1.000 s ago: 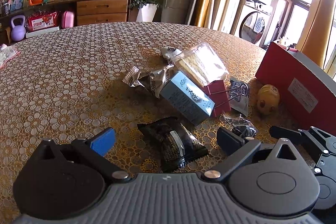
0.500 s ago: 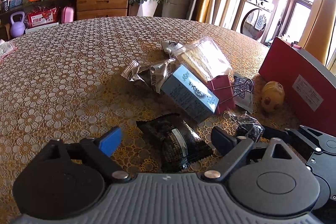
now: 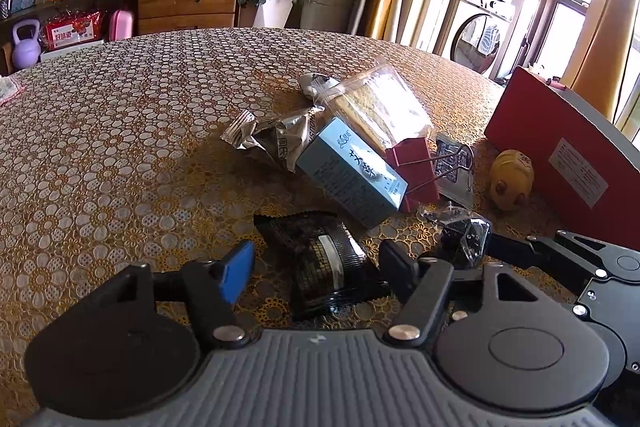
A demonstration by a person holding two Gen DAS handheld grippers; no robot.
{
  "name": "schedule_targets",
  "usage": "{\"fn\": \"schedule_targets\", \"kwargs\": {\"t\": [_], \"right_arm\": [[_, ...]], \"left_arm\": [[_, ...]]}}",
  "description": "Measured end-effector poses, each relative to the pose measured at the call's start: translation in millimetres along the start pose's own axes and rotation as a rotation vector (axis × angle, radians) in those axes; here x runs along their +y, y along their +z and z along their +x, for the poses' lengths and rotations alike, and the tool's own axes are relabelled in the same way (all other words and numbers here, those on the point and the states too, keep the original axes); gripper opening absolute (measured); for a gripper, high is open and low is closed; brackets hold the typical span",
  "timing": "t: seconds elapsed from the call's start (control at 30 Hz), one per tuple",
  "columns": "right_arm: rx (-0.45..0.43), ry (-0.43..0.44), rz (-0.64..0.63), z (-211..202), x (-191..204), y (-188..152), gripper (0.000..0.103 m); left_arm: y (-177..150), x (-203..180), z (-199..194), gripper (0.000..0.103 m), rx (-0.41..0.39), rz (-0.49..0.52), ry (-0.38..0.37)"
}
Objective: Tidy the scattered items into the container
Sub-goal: 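Close left tool on black snack packet while right tool grasps black plastic bag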
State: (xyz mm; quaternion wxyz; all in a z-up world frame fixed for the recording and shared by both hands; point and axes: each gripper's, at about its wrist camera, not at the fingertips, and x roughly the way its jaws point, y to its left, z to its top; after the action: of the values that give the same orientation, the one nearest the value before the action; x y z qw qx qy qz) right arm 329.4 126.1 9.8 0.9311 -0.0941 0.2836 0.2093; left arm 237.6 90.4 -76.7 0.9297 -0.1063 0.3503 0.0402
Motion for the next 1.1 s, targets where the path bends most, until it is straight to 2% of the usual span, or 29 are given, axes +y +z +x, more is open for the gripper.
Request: {"fn": "schedule_targets", "kwargs": {"t": [0.2,0.67,1.1], "right_arm": [[0.002,-0.008,0.000,-2,-1,2,0.103],[0.005,-0.026,0.037,-15,-7,6,0.103],[-0.001,-0.050,0.094,-47,-17,12,0.103]], "left_arm": [[-1,2,-1,0.050,0.006,0.009,0.005],[-3,6,-14,0.043,0.005,0.000,-0.019],[-7,19,-53,0.039,-0.028,-0.063,-0.038]]}}
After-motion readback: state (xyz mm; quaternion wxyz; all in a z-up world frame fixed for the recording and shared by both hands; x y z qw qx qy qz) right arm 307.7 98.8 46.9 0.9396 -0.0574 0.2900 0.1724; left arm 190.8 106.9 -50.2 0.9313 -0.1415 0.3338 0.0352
